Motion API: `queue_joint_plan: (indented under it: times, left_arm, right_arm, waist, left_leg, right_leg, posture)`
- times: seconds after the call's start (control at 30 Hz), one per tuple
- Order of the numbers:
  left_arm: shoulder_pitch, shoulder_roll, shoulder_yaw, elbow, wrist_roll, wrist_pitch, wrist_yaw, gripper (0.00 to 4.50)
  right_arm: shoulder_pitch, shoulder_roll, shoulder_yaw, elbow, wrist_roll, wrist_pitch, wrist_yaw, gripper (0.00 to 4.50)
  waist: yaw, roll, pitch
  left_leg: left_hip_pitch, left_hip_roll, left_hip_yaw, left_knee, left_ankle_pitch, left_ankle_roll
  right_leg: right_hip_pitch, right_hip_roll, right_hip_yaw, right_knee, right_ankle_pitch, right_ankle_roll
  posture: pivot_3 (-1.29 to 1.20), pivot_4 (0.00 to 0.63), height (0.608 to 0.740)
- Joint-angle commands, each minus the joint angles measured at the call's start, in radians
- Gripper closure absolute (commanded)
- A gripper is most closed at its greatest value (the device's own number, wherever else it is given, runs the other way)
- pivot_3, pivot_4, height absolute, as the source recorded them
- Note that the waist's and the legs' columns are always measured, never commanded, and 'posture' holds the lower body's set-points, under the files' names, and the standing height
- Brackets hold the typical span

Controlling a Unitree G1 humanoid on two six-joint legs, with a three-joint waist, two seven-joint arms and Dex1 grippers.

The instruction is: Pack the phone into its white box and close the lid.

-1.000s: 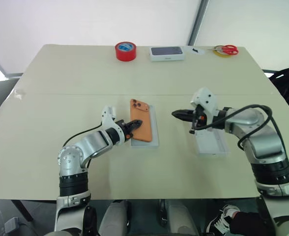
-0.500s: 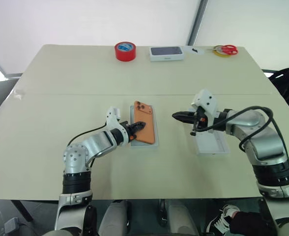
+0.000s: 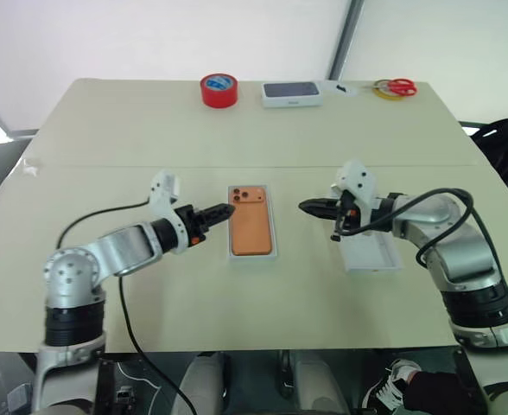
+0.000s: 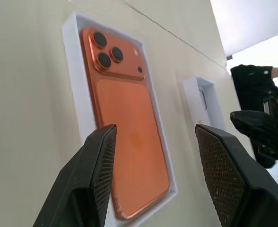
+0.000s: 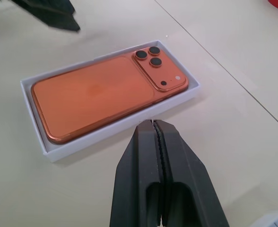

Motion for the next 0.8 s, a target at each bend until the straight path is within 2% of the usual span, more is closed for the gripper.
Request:
queue_joint_plan:
  times: [0.03,0.13,0.17,0.23,0.33,0.37,0.53,0.8]
  left_arm:
    - [0.005,0.093,-0.002,-0.057,0.032,0.009,-0.060,1.74]
    - [0.005,0.176,-0.040,-0.082,0.194,-0.003,-0.134,1.74]
    - [0.003,0.209,-0.076,-0.091,0.289,-0.014,-0.159,1.96]
    - [-0.006,0.239,-0.144,-0.089,0.435,-0.039,-0.207,2.55]
    - [-0.040,0.212,-0.217,-0.050,0.572,-0.066,-0.270,4.14]
    - [-0.050,0.194,-0.230,-0.034,0.604,-0.073,-0.287,4.47]
    - [-0.118,0.090,-0.293,0.054,0.734,-0.071,-0.374,4.47]
    - [-0.156,-0.030,-0.354,0.068,0.851,-0.022,-0.468,4.47]
  right_arm:
    - [-0.036,0.010,0.022,-0.013,-0.006,-0.028,-0.003,4.50]
    - [-0.077,0.037,0.080,0.033,-0.062,-0.021,-0.050,4.50]
    - [-0.103,0.050,0.112,0.066,-0.099,-0.003,-0.081,4.50]
    - [-0.145,0.074,0.154,0.122,-0.154,0.027,-0.127,4.50]
    - [-0.186,0.101,0.211,0.172,-0.214,0.040,-0.166,4.50]
    - [-0.189,0.107,0.226,0.178,-0.227,0.037,-0.168,4.50]
    - [-0.202,0.165,0.282,0.206,-0.286,0.070,-0.214,4.50]
    - [-0.180,0.196,0.311,0.171,-0.302,0.096,-0.203,4.50]
  waist:
    - [0.000,0.000,0.000]
    - [-0.001,0.000,0.000]
    - [-0.001,0.000,0.000]
    - [-0.001,0.000,0.000]
    - [0.002,0.000,0.000]
    - [0.003,0.000,0.000]
    - [-0.002,0.000,0.000]
    - [-0.004,0.000,0.000]
  left_leg:
    - [0.000,0.000,0.000,0.000,0.000,0.000]
    - [0.000,0.000,0.001,0.000,0.000,0.000]
    - [0.000,-0.001,0.001,0.000,0.000,0.000]
    - [0.000,-0.001,0.001,0.000,0.000,0.000]
    - [-0.001,-0.001,0.002,-0.001,0.000,-0.001]
    - [-0.001,-0.001,0.002,-0.001,0.000,-0.001]
    - [-0.002,-0.002,0.002,0.000,0.000,0.000]
    - [-0.001,-0.001,0.001,0.000,0.000,0.000]
  right_leg:
    - [0.000,0.000,0.000,0.000,0.000,0.000]
    - [0.000,0.000,0.000,0.000,0.000,0.000]
    - [0.000,0.001,0.000,-0.001,0.000,0.000]
    - [0.000,0.002,0.000,-0.001,0.000,0.000]
    - [-0.001,0.002,0.000,-0.001,0.000,-0.001]
    - [-0.001,0.002,0.000,-0.001,0.000,-0.001]
    - [-0.001,0.001,0.000,-0.001,0.000,0.000]
    - [-0.001,0.002,0.000,0.000,0.002,0.003]
  posture:
    - [0.00,0.150,0.732]
    - [0.00,0.150,0.732]
    - [0.00,0.150,0.732]
    - [0.00,0.150,0.732]
    - [0.00,0.150,0.732]
    - [0.00,0.150,0.732]
    - [0.00,0.150,0.732]
    - [0.00,0.150,0.732]
